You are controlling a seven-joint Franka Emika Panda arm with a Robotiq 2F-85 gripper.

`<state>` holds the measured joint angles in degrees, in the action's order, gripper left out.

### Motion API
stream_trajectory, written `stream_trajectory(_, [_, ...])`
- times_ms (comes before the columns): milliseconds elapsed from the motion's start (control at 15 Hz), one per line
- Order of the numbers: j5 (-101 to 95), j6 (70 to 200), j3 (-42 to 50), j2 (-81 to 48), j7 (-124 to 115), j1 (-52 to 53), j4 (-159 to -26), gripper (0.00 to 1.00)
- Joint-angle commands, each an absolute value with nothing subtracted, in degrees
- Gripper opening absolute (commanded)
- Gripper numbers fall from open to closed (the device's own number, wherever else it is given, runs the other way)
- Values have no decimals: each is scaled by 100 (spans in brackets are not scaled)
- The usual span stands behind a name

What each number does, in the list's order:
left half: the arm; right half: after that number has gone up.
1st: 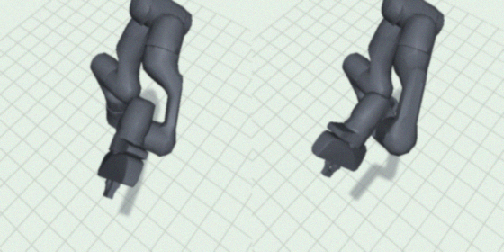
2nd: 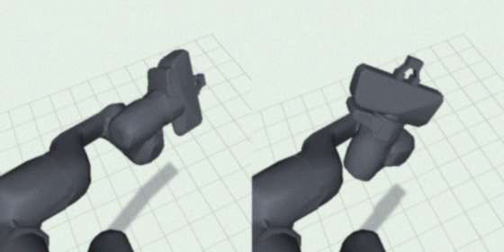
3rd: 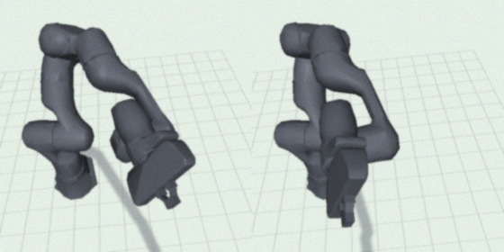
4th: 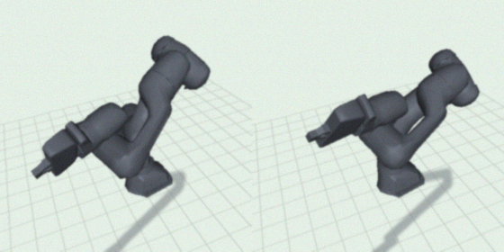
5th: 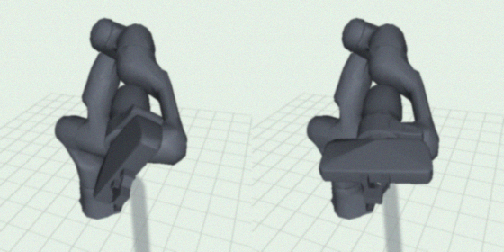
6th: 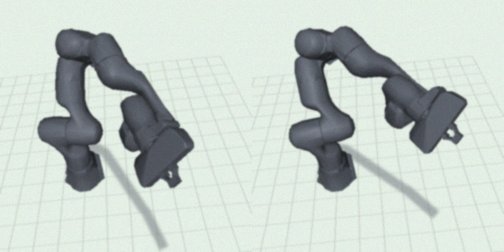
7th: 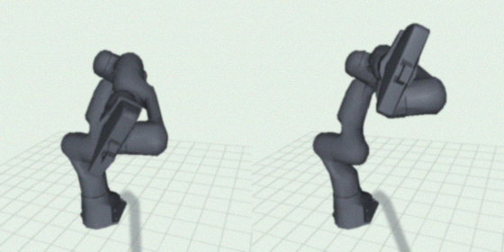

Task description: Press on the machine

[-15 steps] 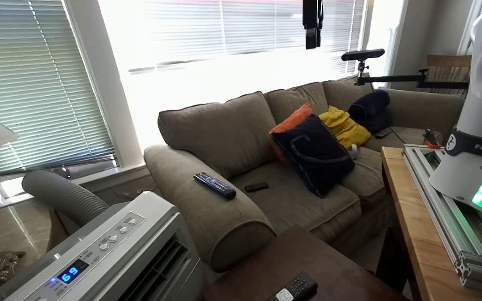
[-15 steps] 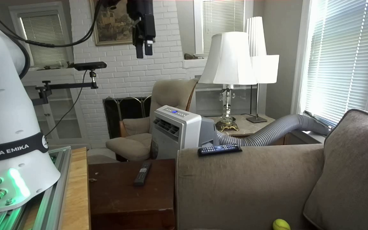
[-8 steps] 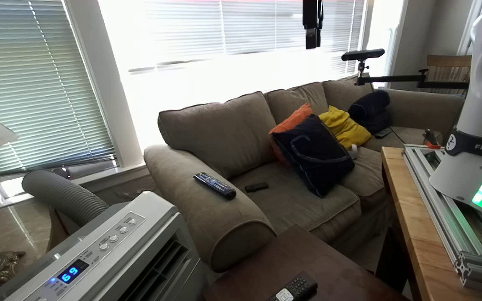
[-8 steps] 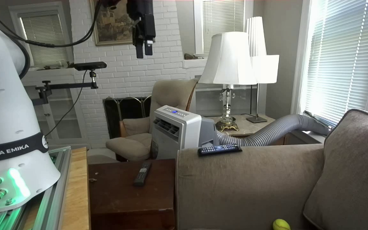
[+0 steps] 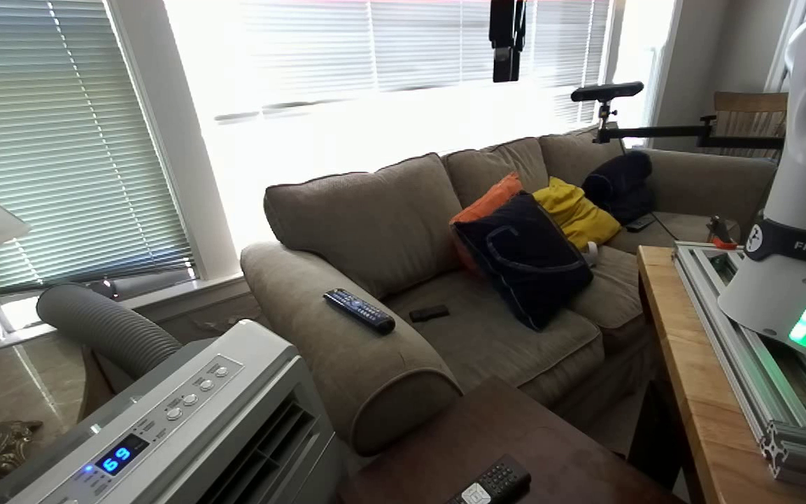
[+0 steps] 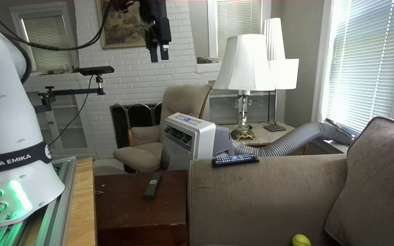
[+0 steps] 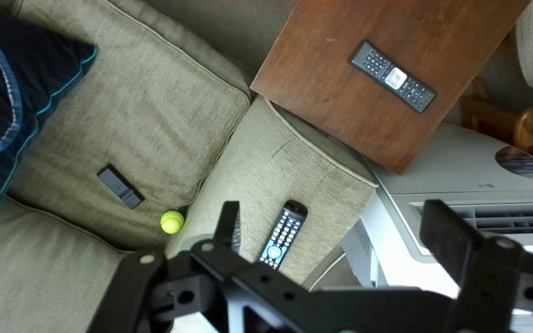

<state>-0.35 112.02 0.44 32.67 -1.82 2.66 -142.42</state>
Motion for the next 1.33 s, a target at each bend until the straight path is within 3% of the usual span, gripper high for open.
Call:
stream_trajectory(0, [303, 11600, 19, 2874, 19, 392, -14106, 100])
stream_trajectory(667, [1090, 13159, -123, 1591, 1278, 1108, -13615, 100])
stream_trajectory(1267, [1119, 14444, -889, 776, 1214, 1603, -13345, 100])
